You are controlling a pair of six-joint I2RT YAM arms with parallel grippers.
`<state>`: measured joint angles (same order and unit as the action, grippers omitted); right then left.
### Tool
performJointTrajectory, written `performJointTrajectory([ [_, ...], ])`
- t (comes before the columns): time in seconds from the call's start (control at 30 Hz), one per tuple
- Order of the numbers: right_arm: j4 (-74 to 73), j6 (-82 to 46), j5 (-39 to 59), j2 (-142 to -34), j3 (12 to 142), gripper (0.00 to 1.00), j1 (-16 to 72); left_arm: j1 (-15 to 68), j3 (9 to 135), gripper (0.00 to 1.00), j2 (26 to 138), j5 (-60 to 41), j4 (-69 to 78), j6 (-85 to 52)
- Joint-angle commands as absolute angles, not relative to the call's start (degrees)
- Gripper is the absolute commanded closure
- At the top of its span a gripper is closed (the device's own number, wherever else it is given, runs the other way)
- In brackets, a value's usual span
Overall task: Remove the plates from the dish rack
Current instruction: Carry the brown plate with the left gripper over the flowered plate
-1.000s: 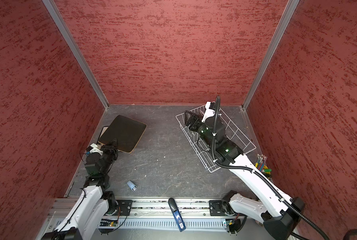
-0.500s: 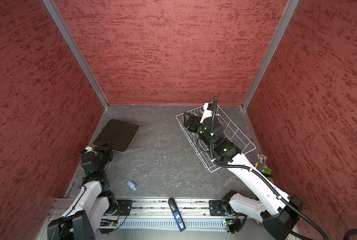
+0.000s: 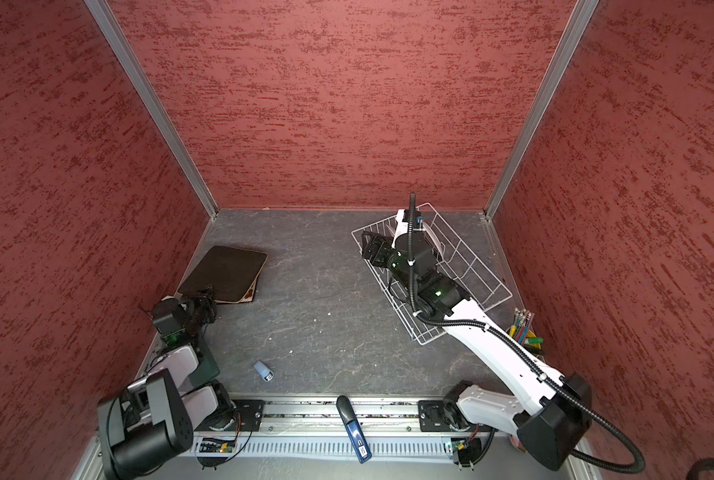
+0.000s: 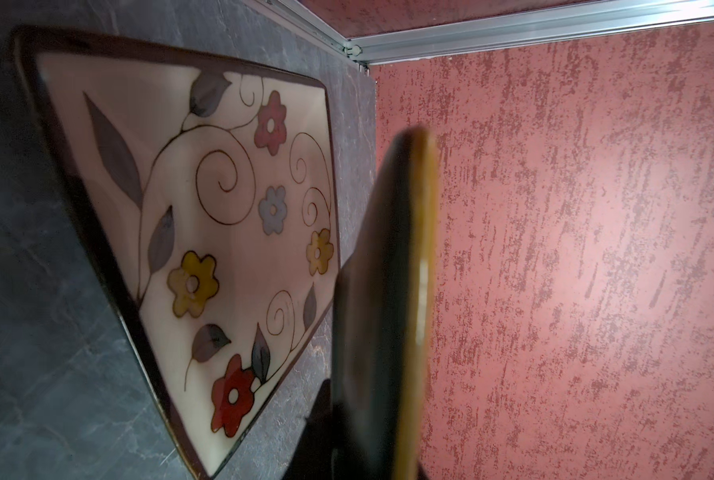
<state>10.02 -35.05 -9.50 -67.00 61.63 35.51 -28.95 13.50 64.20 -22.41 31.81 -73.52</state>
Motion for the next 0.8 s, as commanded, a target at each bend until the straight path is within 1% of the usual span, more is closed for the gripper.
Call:
performJointTrajectory([
  [0.0,10.2,-33.6,-7.8,-67.0,60.3,0.17,35.2,-29.9,19.1,1.0,65.5,-26.5,44.2,-71.6],
  [0.1,9.4,-33.5,-7.5,-66.7,59.0,0.17,35.1,-30.6,20.3,1.0,67.2,-26.1,43.4,-70.4],
  [0.4,8.1,-33.4,-6.7,-67.5,58.4,0.17,34.0,-31.8,21.1,1.0,67.4,-21.4,38.8,-67.4],
  [0.77,7.8,-33.7,-6.1,-67.9,57.7,0.17,33.1,-32.6,21.4,1.0,75.1,-19.6,44.0,-72.0],
])
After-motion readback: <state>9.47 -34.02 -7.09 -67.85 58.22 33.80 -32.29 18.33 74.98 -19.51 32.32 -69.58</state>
